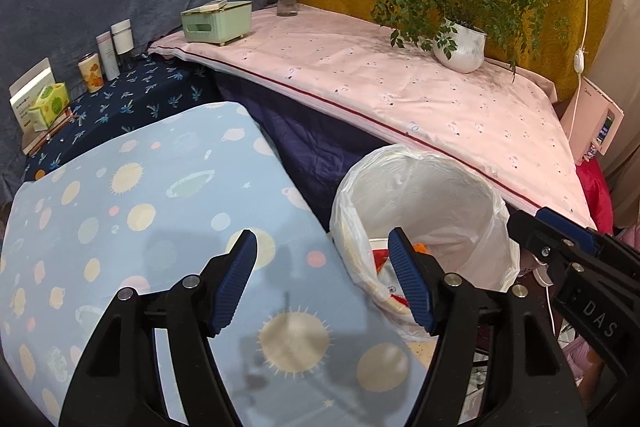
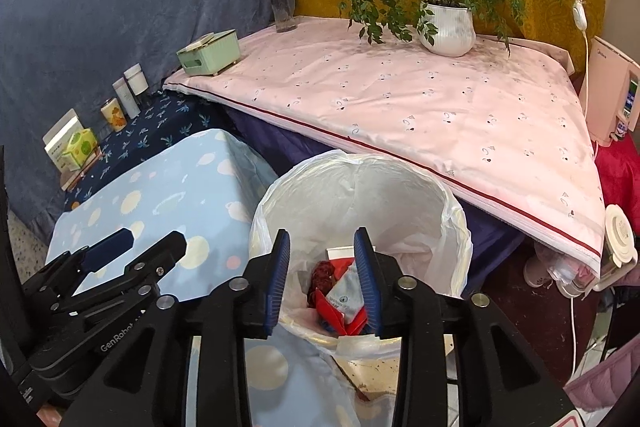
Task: Collect trash
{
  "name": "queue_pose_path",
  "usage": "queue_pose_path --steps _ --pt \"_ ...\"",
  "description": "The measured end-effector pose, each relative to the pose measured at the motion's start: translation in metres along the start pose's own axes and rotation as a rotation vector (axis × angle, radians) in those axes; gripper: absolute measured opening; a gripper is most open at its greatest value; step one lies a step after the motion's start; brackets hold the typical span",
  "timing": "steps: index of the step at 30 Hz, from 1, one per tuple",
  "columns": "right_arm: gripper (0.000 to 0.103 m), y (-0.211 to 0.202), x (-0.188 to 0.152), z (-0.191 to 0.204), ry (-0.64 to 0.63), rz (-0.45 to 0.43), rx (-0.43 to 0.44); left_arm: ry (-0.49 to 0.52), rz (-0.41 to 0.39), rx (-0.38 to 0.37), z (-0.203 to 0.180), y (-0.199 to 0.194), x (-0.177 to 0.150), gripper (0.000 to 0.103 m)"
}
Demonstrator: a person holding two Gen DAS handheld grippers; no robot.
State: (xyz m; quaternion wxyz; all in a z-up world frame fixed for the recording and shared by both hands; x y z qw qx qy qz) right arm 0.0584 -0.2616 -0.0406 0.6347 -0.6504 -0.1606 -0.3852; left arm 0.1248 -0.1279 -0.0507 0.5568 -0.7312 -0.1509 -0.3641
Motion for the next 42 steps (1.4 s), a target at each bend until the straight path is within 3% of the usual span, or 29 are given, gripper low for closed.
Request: queue_pose_path --steps 10,12,16,19,23,42 --pt "0.051 -0.003 -0.017 0.007 -0.054 0.029 -0.047 -0.016 -0.008 0.065 0.017 -0.015 -0.017 0.083" --pt "0.061 -0.004 -0.02 0.007 -0.058 0.034 -0.061 -0.02 -0.007 0.076 0.02 -0.017 -0.02 0.086" --pt "0.069 -0.005 -0.027 0.007 -0.07 0.045 -0.072 -0.028 -0.003 0.084 0.023 -0.019 -0.025 0.09" --pt "0.084 -0.004 -0.031 0.007 -0.075 0.055 -0.072 -0.021 -0.001 0.104 0.024 -0.02 -0.03 0.094" --pt "0.09 -0.004 -0.035 0.005 -0.084 0.066 -0.08 -0.023 0.019 0.116 0.026 -0.019 -0.035 0.095" --pt "0.091 -0.005 -0.052 -0.003 -0.114 0.084 -0.116 -0.009 0.043 0.121 0.015 -0.017 -0.046 0.095"
Point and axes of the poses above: each gripper's, at about its wrist camera, not at the fingertips, and y roughly the way its jaws point, z to its left, x to its top, the point moved 4 cm from there along y, roughly the way its jaws point, and after that the axes turned 4 degrees about -y, right-handed, at the moved point
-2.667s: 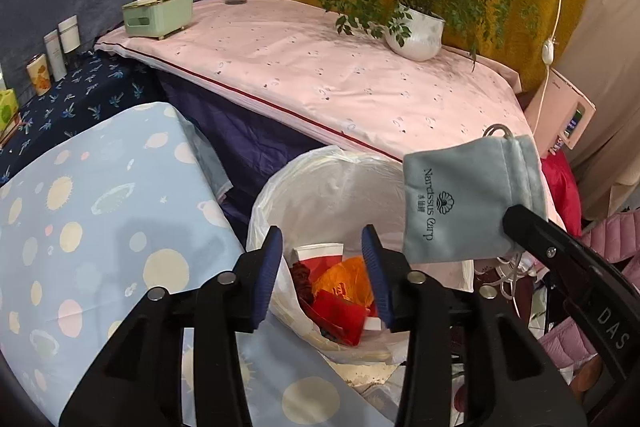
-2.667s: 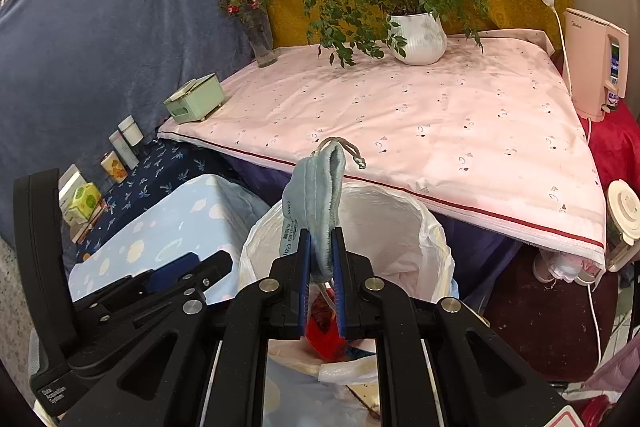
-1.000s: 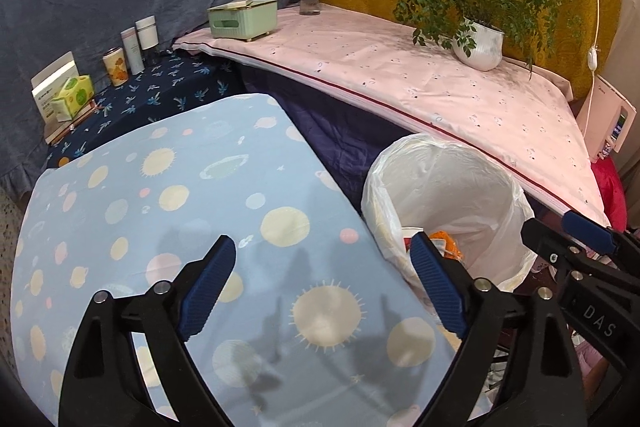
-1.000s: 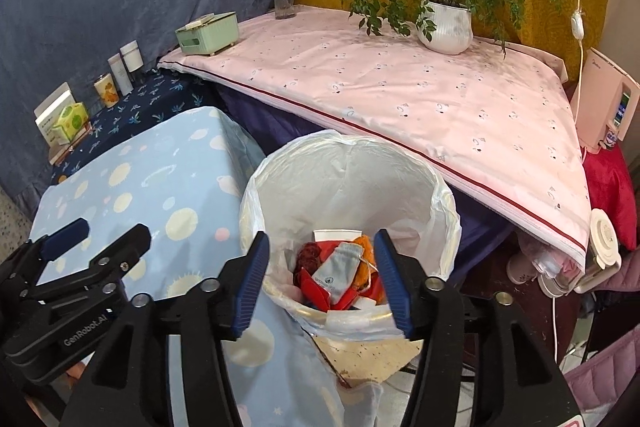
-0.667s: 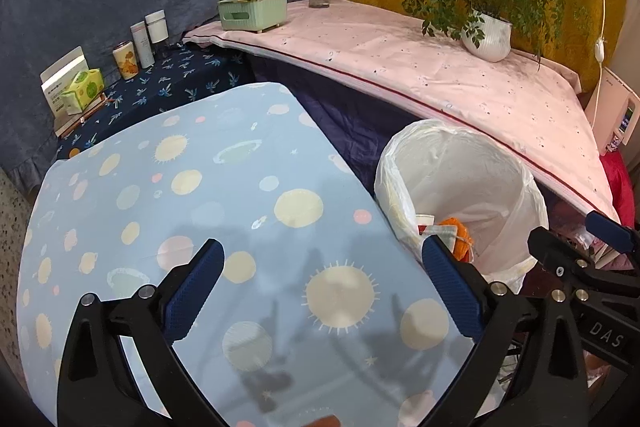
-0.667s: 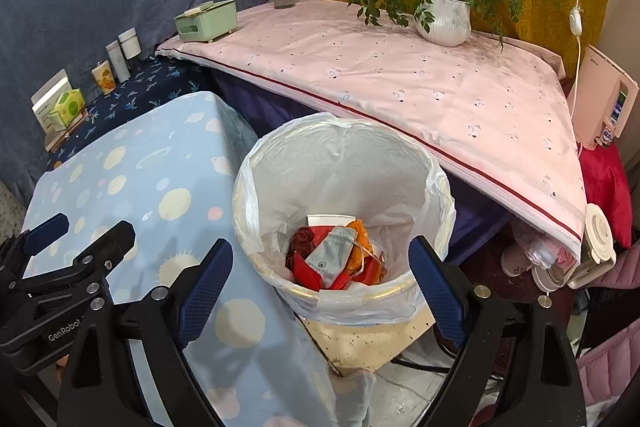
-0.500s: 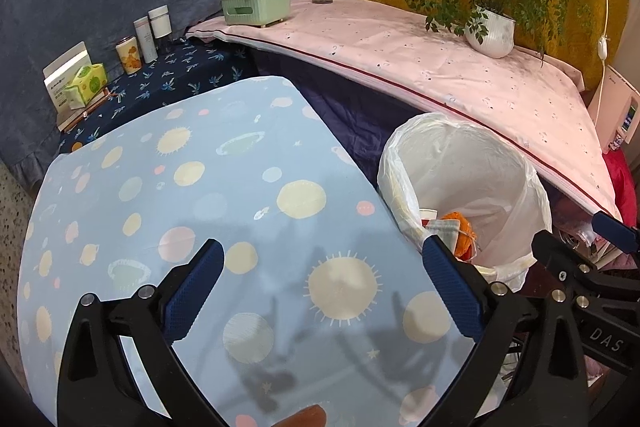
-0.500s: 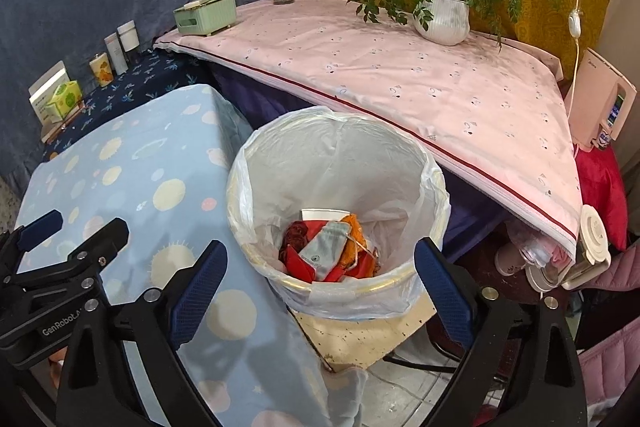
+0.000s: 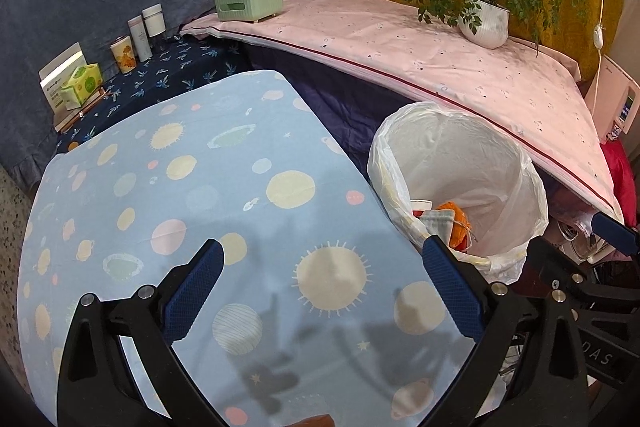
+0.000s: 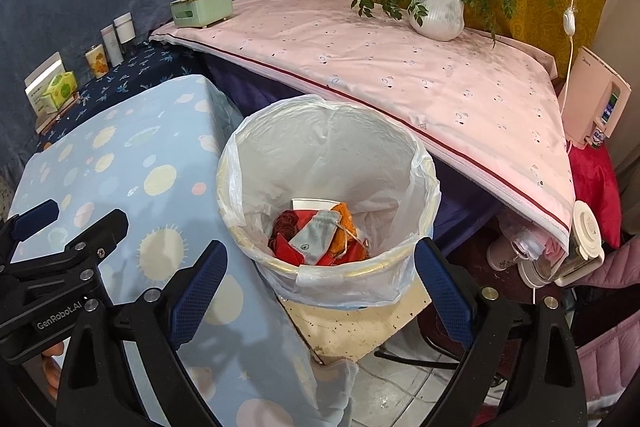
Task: Collect trash
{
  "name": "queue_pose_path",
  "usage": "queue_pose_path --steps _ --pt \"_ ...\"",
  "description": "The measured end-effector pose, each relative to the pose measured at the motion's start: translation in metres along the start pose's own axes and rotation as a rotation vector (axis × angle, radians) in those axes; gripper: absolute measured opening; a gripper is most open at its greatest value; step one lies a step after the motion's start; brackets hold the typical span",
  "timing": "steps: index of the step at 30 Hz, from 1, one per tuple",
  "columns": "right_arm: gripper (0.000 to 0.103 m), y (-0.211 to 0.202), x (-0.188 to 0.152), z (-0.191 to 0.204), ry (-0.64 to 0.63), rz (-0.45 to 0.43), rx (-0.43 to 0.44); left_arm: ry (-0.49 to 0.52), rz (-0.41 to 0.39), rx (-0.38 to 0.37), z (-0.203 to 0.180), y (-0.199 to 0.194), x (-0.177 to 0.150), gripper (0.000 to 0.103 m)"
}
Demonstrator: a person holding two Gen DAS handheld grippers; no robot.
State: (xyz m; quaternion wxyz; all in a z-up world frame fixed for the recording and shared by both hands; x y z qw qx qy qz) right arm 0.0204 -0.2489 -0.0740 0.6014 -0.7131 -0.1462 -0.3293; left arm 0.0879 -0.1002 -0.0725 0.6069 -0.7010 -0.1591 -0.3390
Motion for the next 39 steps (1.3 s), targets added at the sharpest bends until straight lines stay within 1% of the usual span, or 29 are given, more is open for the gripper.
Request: queue_pose_path --steps 21,28,39 --pt "0.091 0.0 -0.006 -0.008 0.008 0.007 -0.013 -0.002 0.011 0.012 -0.005 0.001 -0.001 0.095" --pt "0.091 0.0 -0.008 -0.009 0.008 0.011 -0.014 0.001 0.018 -0.003 -0.006 0.001 -0.003 0.095" --pt "0.091 0.001 -0.012 -0.011 0.01 0.016 -0.021 0.006 0.01 0.0 -0.012 -0.001 -0.005 0.095"
Point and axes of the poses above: each gripper's, at about its wrist camera, not at the fingertips, and y roughly the way its jaws point, z to its left, x to its top, the point moved 4 cm from there along y, roughly the way its jaws point, and after that the axes turned 4 degrees about -y, right-handed, at the moved point
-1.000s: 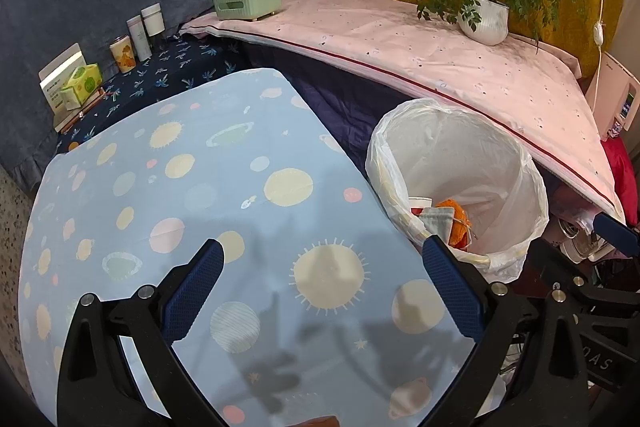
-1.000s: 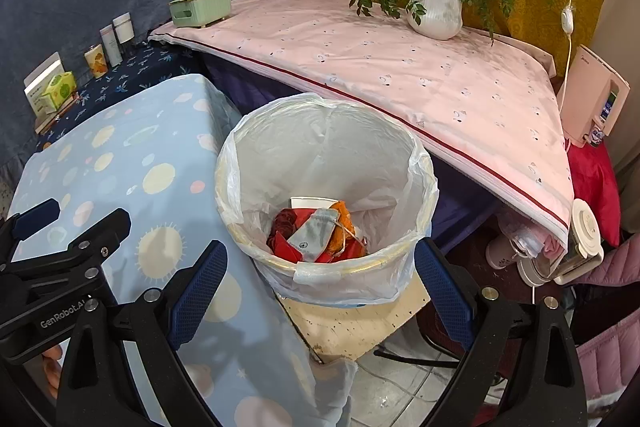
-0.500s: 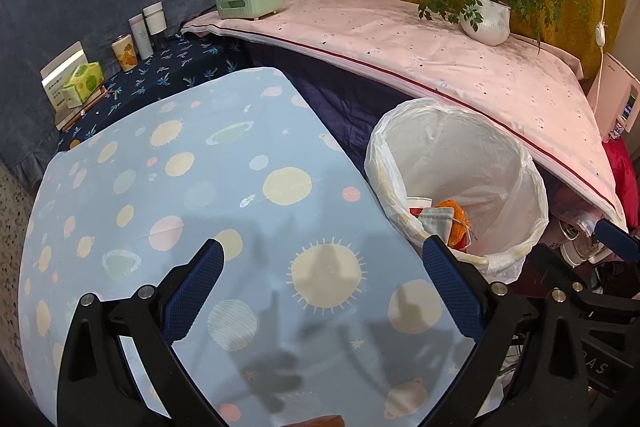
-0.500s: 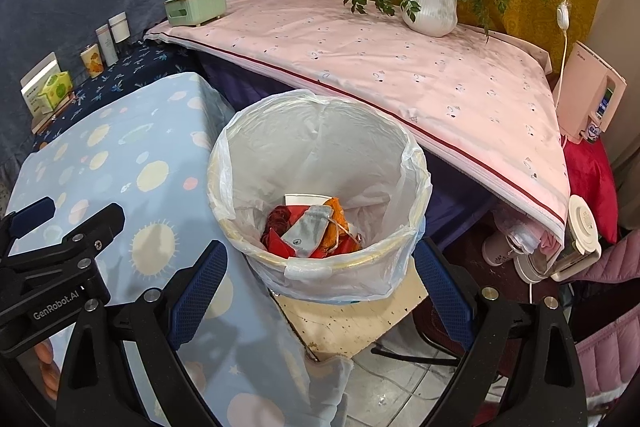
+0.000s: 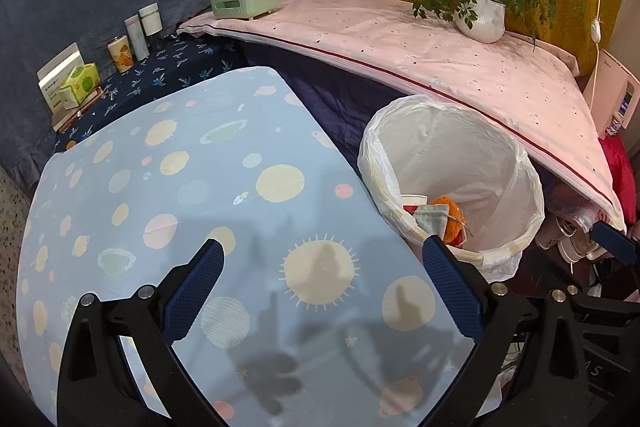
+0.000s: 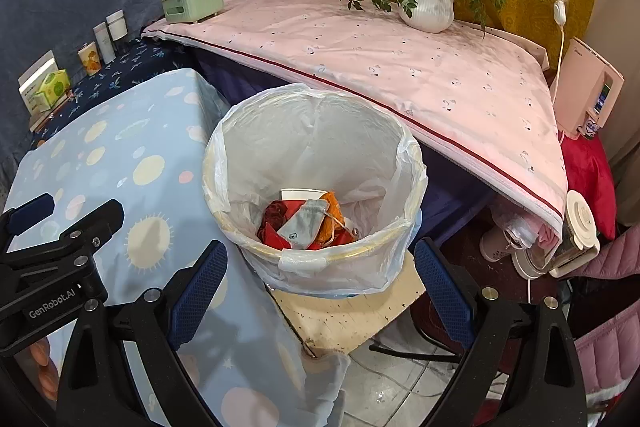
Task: Collect trash
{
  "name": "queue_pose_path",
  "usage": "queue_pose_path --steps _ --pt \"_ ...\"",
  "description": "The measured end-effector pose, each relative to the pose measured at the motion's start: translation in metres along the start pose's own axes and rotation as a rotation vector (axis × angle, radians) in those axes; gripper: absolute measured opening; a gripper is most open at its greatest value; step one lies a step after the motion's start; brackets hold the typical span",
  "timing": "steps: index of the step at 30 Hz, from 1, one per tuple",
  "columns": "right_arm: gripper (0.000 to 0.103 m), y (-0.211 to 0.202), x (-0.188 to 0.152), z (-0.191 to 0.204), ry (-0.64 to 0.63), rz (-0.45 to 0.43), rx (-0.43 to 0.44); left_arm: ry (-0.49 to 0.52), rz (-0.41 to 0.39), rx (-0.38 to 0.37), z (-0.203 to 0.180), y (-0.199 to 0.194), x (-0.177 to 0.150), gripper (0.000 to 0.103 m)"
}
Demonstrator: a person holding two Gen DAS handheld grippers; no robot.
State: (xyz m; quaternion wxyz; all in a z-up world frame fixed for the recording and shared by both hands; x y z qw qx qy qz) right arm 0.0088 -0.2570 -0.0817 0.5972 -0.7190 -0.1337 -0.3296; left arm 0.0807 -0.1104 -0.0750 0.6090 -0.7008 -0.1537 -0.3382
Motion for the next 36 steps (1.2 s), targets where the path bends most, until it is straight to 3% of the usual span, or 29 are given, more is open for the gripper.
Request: queue_pose_path --steps 36 --pt "0.091 0.0006 -0.0052 -0.0066 0.014 0.006 -0.012 0.031 0.004 -0.012 -0.0083 0.0012 -0.0039 0.095"
Point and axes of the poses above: each gripper's, at about its wrist camera, not at the fingertips, and y roughly the way its jaws point, z to its left, x to its top, the point moved 4 cm from there along y, roughly the way its jaws point, and after that the axes turned 4 degrees about -y, right-handed, at the moved point
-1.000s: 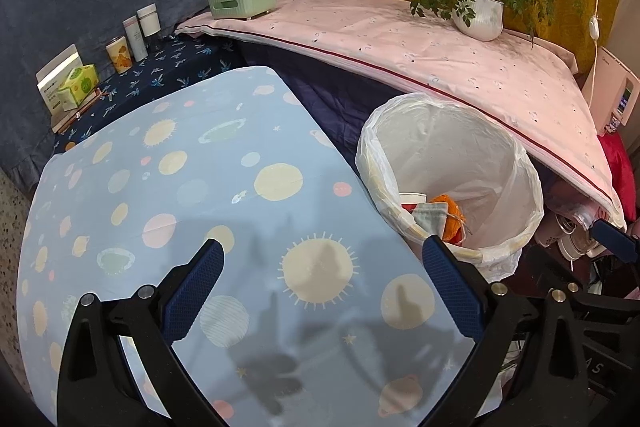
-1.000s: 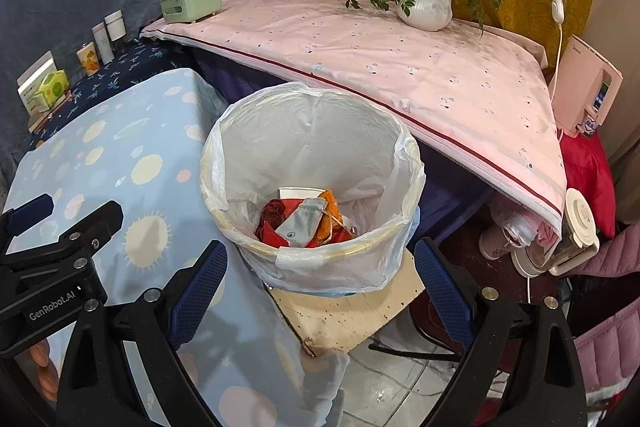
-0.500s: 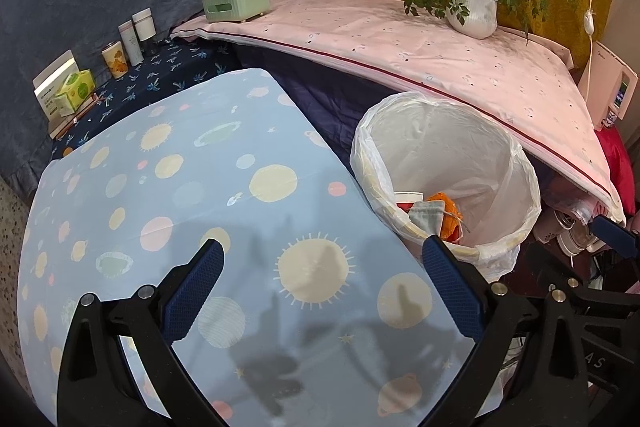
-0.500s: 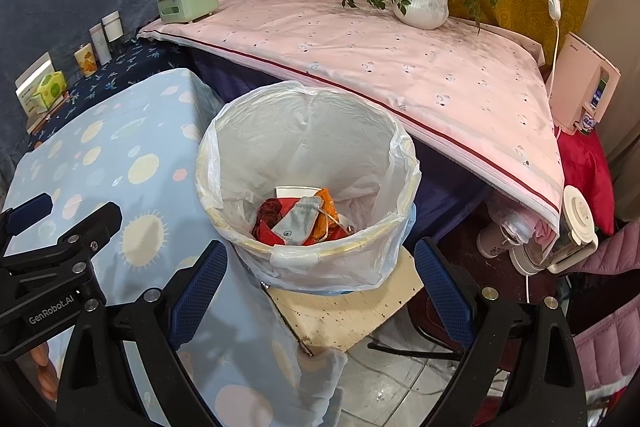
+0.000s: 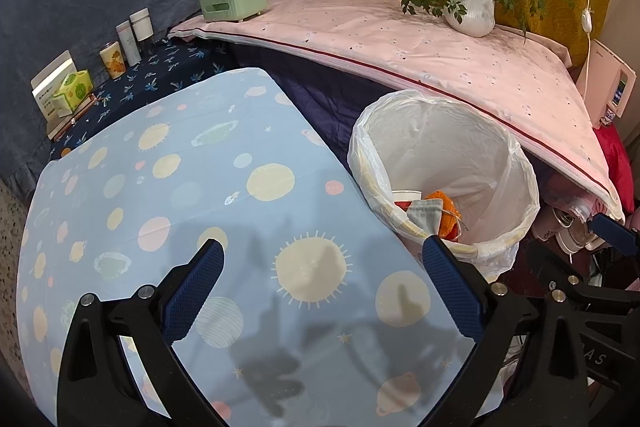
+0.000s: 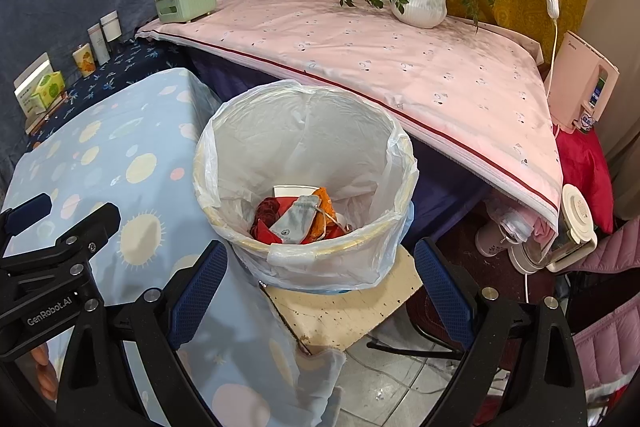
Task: Collect trash
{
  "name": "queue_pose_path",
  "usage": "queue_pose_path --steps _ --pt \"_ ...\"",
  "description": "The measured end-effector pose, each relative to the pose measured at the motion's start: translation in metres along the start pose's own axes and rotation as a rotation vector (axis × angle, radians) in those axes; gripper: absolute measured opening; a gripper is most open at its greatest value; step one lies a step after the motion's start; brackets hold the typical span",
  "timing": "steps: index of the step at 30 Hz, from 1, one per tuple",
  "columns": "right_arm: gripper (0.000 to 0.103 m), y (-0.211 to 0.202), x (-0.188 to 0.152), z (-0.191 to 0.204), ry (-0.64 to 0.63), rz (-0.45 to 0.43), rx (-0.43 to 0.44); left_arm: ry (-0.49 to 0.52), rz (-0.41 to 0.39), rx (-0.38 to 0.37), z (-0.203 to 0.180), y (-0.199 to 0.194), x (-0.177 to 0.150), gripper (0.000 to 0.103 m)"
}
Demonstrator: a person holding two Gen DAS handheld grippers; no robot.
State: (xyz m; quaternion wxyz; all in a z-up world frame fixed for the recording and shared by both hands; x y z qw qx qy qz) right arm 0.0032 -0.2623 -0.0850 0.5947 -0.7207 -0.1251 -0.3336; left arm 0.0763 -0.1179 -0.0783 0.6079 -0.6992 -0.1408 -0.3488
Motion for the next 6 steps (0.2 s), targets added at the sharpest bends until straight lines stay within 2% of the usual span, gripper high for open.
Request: queue_pose_path --steps 6 --pt "0.091 -0.0005 -0.0017 -0.0009 0.005 0.001 -0.004 0.018 0.007 -0.017 -0.0016 0.0017 -0.0023 0.095"
Point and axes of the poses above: each gripper's, at about its wrist camera, not at the fingertips, and y roughly the way its jaws point, z to its left, x to its top, the point moved 4 cm from there along y, roughly the way its jaws point, and after that the axes turned 4 degrees about -y, right-handed, at the moved point
